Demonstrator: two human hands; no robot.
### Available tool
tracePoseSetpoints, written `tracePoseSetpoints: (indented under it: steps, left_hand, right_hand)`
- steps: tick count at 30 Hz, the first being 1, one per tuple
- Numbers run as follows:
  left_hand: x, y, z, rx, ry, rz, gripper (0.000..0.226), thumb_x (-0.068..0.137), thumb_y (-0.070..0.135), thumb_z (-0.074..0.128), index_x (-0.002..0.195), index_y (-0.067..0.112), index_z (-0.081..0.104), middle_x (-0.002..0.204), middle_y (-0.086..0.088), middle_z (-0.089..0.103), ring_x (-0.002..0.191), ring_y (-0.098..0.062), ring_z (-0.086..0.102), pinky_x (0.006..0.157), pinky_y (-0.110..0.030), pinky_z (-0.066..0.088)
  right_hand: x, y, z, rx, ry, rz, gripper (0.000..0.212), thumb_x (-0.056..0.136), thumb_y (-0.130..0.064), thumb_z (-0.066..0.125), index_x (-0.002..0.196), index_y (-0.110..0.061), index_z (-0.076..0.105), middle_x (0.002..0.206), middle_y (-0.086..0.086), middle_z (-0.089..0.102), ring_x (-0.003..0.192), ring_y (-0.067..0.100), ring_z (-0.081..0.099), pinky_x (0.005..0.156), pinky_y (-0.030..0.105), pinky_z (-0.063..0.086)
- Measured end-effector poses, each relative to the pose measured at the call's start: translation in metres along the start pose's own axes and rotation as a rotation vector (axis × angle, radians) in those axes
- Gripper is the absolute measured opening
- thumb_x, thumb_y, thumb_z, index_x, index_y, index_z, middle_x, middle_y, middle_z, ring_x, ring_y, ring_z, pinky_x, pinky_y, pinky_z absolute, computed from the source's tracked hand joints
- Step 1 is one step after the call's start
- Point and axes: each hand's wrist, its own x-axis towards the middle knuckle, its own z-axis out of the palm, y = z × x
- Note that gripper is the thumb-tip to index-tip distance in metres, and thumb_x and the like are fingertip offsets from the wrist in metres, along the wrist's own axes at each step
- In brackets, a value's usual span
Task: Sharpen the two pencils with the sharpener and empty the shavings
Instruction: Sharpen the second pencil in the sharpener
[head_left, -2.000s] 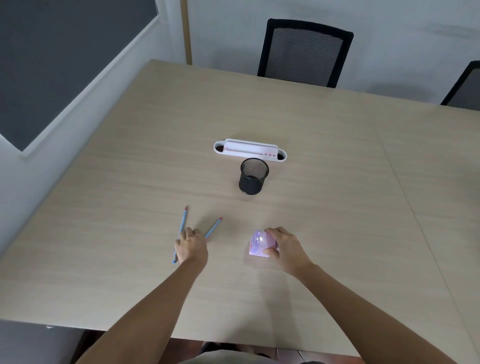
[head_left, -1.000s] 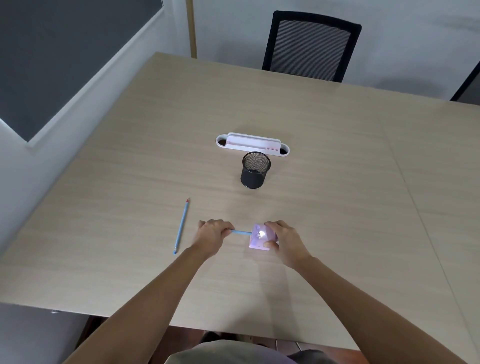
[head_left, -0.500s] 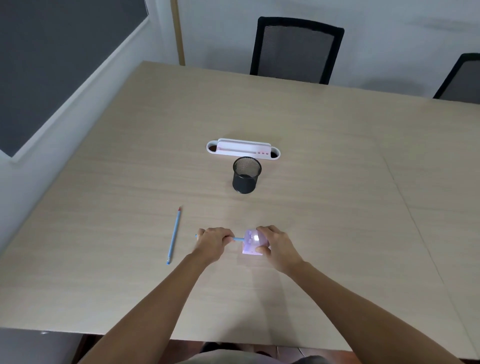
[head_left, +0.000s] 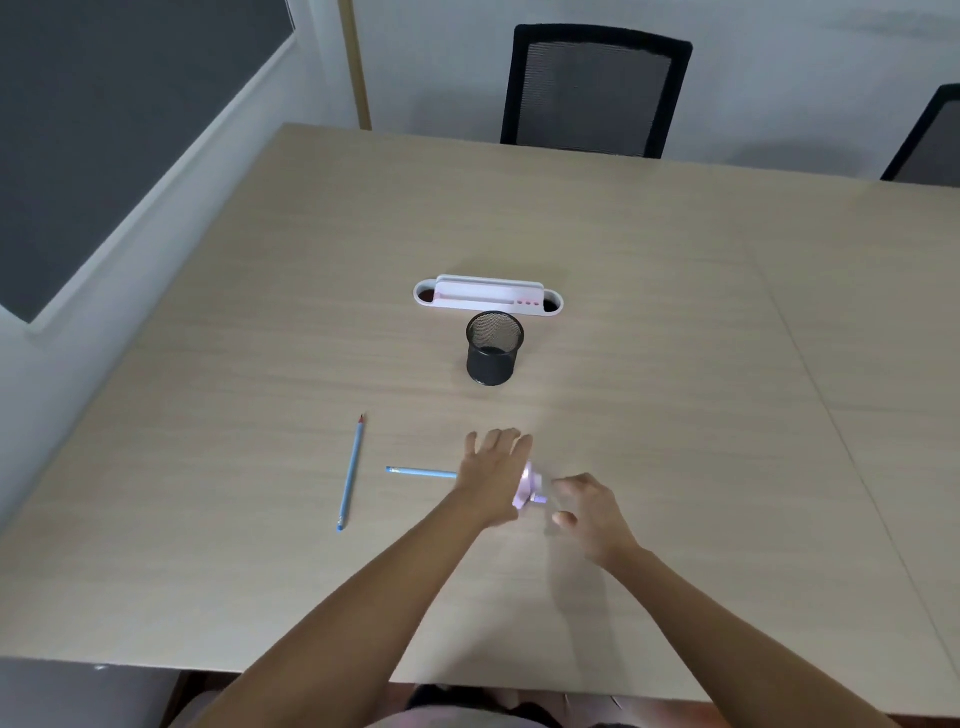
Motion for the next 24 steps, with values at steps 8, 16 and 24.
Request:
tracePoseSetpoints:
  steps: [8, 16, 24]
  left_hand:
    - [0.017, 0.028, 0.019, 0.059, -0.038, -0.250, 0.049, 0.077, 0.006, 0.066, 0.118, 0.002, 0.040, 0.118, -0.012, 0.052, 0.109, -0.030, 0.045, 0.072, -0.031, 0.039]
    - [0.022, 0.028, 0.025, 0.027, -0.017, -0.287, 0.039, 0.079, -0.002, 0.059, 0.114, 0.000, 0.041, 0.114, -0.015, 0.052, 0.109, -0.034, 0.045, 0.074, -0.033, 0.047]
    - [0.023, 0.028, 0.034, 0.063, 0.045, -0.270, 0.029, 0.084, 0.014, 0.057, 0.109, 0.004, 0.046, 0.106, -0.010, 0.057, 0.102, -0.030, 0.050, 0.071, -0.031, 0.046]
  right_hand:
    - [0.010, -0.010, 0.017, -0.052, -0.049, -0.048, 0.031, 0.087, -0.003, 0.052, 0.112, -0.014, 0.067, 0.092, 0.013, 0.058, 0.094, 0.029, 0.056, 0.075, 0.027, 0.039]
    - [0.017, -0.013, 0.021, -0.314, -0.002, -0.177, 0.018, 0.081, 0.001, 0.059, 0.093, -0.008, 0.069, 0.089, 0.015, 0.066, 0.081, 0.028, 0.061, 0.068, 0.030, 0.044]
    - [-0.014, -0.020, -0.022, 0.097, -0.088, -0.167, 0.021, 0.093, -0.009, 0.046, 0.078, -0.001, 0.059, 0.072, 0.005, 0.052, 0.066, 0.020, 0.045, 0.059, 0.024, 0.025]
